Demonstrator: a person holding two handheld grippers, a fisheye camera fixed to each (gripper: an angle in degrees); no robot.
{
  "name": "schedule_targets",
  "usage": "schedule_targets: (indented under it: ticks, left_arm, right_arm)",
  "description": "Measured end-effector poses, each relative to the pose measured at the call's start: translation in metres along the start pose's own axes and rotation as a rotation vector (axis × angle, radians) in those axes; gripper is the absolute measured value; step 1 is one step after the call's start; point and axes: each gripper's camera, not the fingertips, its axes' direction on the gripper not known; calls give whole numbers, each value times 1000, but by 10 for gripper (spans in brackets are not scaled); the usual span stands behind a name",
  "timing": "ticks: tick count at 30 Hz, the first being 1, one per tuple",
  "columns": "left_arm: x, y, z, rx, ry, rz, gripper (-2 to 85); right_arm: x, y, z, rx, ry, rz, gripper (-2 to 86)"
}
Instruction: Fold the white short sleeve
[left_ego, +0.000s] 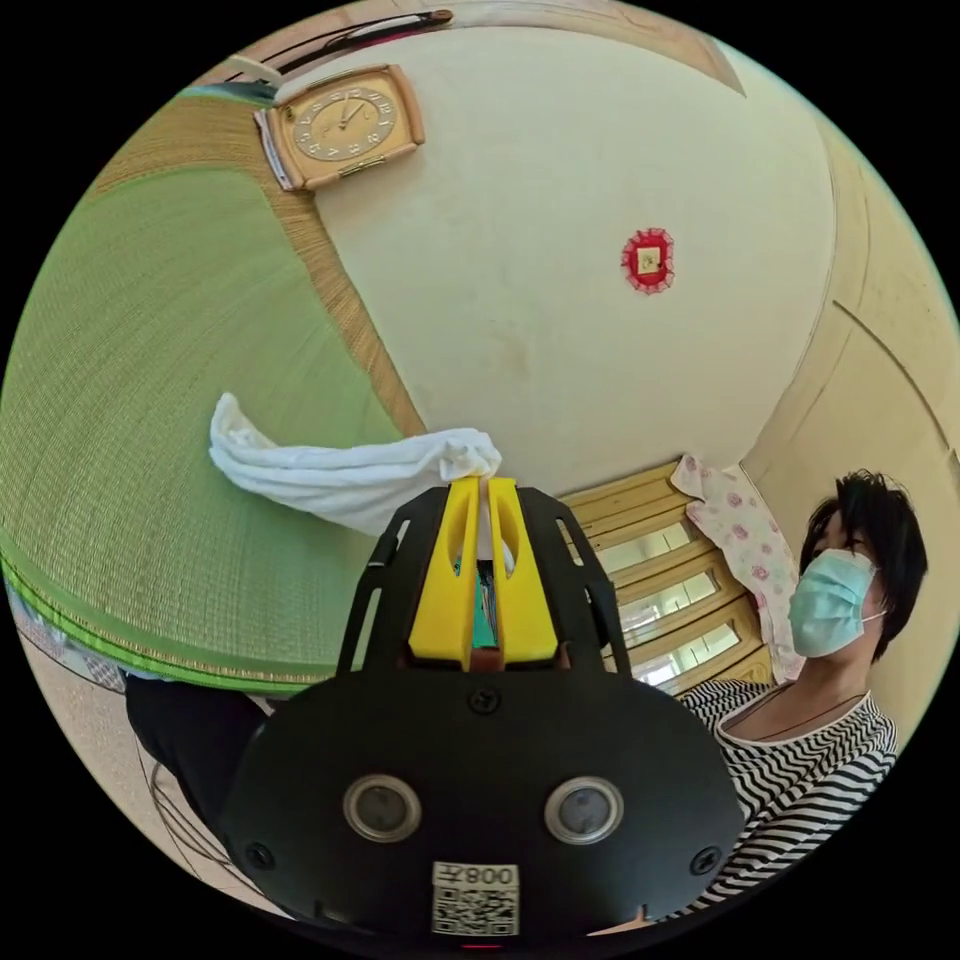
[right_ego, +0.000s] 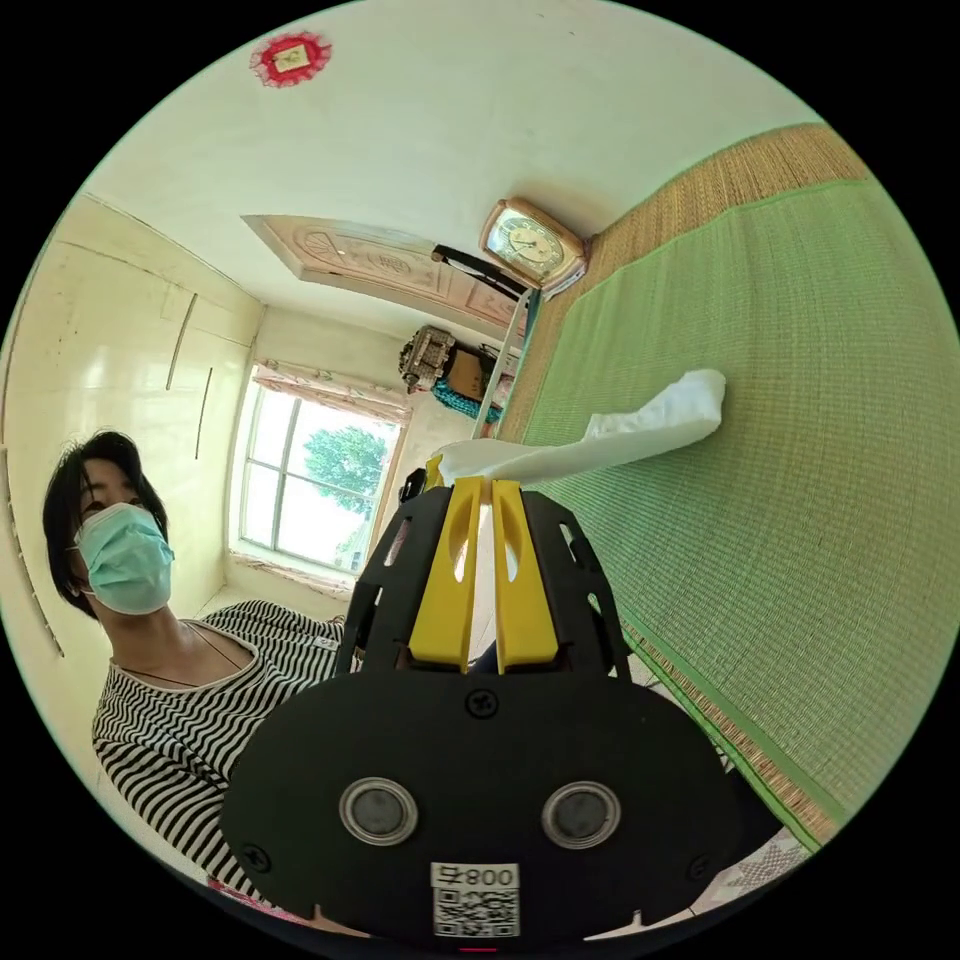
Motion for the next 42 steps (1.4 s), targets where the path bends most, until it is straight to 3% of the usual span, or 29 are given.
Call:
schedule_targets:
  ticks: [8,15,24,32,37,42]
  left_arm:
    - [70,86,91,-116,121,167,15]
    - [77,146,206,-262,155,180,14]
    - [81,173,445,-413,175,244,14]
    - [140,229,688,-521,268,525,15]
    - [81,314,813,-698,180,458,16]
    - [-19,406,921,-967,-10,286,17]
  right_arm:
    - [-103,104,-93,140,-39,-123,13]
    - [-141,185,-178,281,19,-95,14]
    - [-177,177,-328,457,179,-100,13]
    - [-267,176,-497,631,476,-194,12]
    - [-229,224,-551,645,631,11,12]
    - [-118,290,-580,584,635,416,12]
